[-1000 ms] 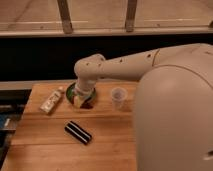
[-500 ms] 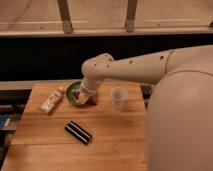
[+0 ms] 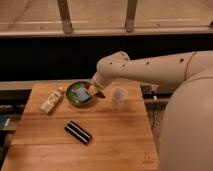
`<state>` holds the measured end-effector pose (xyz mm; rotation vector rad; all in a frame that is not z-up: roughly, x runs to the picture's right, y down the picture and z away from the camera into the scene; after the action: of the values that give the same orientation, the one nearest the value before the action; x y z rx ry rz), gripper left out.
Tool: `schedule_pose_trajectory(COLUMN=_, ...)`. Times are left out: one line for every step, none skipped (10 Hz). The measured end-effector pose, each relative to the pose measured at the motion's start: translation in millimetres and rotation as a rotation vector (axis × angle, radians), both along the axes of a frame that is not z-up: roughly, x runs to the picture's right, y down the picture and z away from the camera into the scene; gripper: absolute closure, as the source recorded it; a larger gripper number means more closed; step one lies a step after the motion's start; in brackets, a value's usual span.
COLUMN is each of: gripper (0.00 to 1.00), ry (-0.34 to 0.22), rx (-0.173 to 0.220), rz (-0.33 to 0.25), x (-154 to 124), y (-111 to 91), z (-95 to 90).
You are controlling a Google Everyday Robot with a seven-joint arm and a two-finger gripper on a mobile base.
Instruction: Place the pepper in the ceramic cup
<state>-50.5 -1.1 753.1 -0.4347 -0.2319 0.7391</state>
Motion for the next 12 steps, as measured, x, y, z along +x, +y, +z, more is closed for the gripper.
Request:
schedule_pose_trajectory(gripper=1.00, ry=0.009, rx=0.007, rz=0.021, x=6, y=-2, z=1.5)
schedule_pose_trajectory(gripper=1.00, ry=0.019, rx=0.020, rz=0.052, x=15, y=-5, z=4.9)
schedule_pose_trajectory(gripper=1.00, ry=0.036, rx=0.028, rz=0.071, x=26, y=-6, z=7.9)
schedule_pose_trajectory(gripper=1.00, ry=0.050, rx=0.033, rz=0.085, x=32, y=-6, z=9.7)
schedule_pose_trajectory(gripper=1.00, ry=0.053, rx=0.036, rz=0.090, x=31, y=-4, z=10.3)
schedule_pose_trajectory(gripper=1.00, ry=0.055, rx=0.036, rz=0.091, x=32, y=-4, z=10.3)
schedule_pose_trajectory(gripper=1.00, ry=0.054, rx=0.036, rz=0.090, x=31, y=-4, z=10.3)
schedule_pose_trajectory(gripper=1.00, ry=0.053, rx=0.036, rz=0.089, x=30, y=-4, z=10.3)
schedule_pose_trajectory(gripper=1.00, ry=0.053, rx=0.036, rz=0.089, x=31, y=-4, z=10.2)
schedule_pose_trajectory(gripper=1.00, ry=0.053, rx=0.037, rz=0.091, x=31, y=-5, z=10.2)
schedule_pose_trajectory(gripper=1.00, ry=0.056, rx=0.042, rz=0.098, x=36, y=-8, z=9.3)
schedule_pose_trajectory(gripper=1.00, ry=0.063, rx=0.045, rz=0.101, x=45, y=-12, z=11.2)
